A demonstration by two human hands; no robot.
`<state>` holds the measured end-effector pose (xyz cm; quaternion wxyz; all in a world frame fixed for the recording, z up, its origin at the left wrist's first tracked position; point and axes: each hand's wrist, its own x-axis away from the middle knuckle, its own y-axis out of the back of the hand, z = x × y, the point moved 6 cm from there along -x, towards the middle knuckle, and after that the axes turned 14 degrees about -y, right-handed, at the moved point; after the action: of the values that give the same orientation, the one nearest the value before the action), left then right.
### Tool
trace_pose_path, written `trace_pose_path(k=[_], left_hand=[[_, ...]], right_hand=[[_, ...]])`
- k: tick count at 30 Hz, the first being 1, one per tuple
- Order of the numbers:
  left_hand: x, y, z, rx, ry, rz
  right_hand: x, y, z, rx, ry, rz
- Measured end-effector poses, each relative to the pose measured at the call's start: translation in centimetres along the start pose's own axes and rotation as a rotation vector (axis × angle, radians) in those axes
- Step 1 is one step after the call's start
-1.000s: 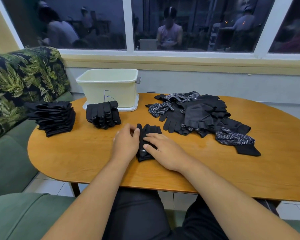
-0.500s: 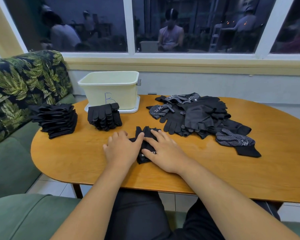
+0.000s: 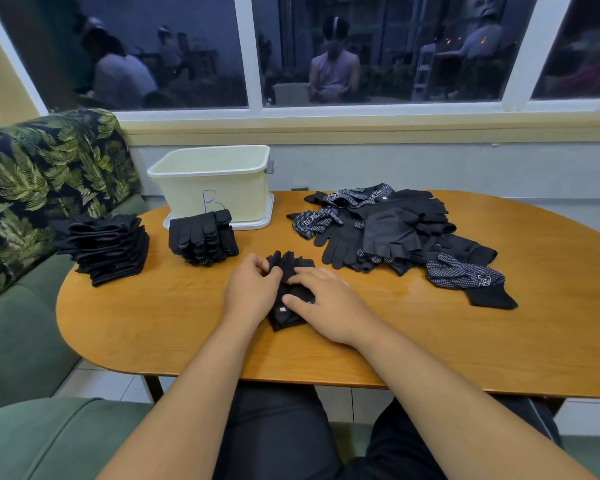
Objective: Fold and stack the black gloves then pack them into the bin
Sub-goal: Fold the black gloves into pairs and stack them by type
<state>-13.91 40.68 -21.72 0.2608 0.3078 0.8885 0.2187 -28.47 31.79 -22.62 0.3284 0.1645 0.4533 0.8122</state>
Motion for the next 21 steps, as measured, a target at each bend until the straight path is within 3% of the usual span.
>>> trace_pose_path(k=[5, 10, 21], left_hand=[[0.7, 0.7, -0.7, 0.319, -0.082, -0.06], [1.0, 0.8, -1.8, 0.511, -0.131, -0.06], [1.2, 0.5, -2.3, 0.689, -0.078, -0.061]], right_hand=[[-0.1, 1.9, -1.7, -0.398, -0.078, -0.13], [-0.1, 2.2, -1.8, -0.769, -0.027, 0.062], [0.5, 3.4, -1.4, -0.843, 0.064, 0.048]])
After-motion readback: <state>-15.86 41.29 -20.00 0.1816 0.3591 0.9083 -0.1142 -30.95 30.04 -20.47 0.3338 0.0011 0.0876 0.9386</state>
